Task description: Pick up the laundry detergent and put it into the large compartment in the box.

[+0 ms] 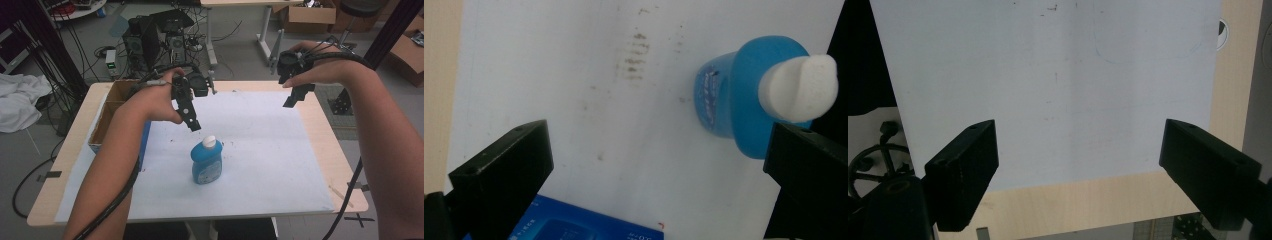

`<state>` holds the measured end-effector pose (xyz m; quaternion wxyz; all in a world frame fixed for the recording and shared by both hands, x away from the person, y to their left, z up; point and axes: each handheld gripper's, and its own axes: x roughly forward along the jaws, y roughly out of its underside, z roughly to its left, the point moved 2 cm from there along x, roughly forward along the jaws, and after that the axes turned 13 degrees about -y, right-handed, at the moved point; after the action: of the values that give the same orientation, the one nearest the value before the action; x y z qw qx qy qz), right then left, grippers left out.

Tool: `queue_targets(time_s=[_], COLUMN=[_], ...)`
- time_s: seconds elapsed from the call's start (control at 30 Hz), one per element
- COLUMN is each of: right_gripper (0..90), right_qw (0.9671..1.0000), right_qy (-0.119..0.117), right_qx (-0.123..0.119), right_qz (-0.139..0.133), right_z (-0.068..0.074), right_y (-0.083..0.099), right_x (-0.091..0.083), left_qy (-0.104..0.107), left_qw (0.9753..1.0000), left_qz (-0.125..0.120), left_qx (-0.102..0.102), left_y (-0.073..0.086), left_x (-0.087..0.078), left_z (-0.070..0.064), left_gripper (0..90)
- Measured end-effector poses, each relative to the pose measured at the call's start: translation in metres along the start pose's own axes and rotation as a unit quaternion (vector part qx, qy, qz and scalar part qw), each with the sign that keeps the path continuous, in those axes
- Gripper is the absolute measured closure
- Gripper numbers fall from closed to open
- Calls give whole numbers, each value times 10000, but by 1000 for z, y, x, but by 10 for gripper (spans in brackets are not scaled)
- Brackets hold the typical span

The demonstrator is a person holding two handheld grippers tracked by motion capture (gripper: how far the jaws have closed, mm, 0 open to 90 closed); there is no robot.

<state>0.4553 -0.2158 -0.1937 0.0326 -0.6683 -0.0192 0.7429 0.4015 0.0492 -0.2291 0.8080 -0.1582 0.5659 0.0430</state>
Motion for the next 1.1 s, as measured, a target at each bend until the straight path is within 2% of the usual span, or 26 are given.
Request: queue_targets(time_s=[0.03,0.2,0.3,0.6,0.9,0.93,1.03,1.1], right_gripper=[160,160,160,160,160,160,160,160], right_qw=[10000,10000,10000,10000,10000,10000,9999,9999], right_qy=[-6,3,7,-4,-18,-23,-15,-11], right_qx=[-11,-22,-38,-84,-73,-68,-120,-113], right_qz=[-2,-5,-7,-42,-17,-27,-37,-1], right_z=[0,1,1,4,9,10,11,13], right_y=[-1,-2,-3,-4,-3,-3,-3,-3], right_x=[0,1,2,6,11,11,12,13], left_qy=[6,43,75,142,186,198,200,247], left_qw=[10000,10000,10000,9998,9998,9998,9997,9996], left_qz=[7,-57,44,110,67,38,122,153], left_qx=[33,-65,-4,129,27,-43,-16,-70], left_y=[2,11,12,10,6,5,2,0], left_x=[-1,-5,-6,-6,-5,-3,2,7], left_z=[0,-6,-10,-36,-59,-62,-67,-70], left_gripper=[1,0,1,1,1,0,1,1])
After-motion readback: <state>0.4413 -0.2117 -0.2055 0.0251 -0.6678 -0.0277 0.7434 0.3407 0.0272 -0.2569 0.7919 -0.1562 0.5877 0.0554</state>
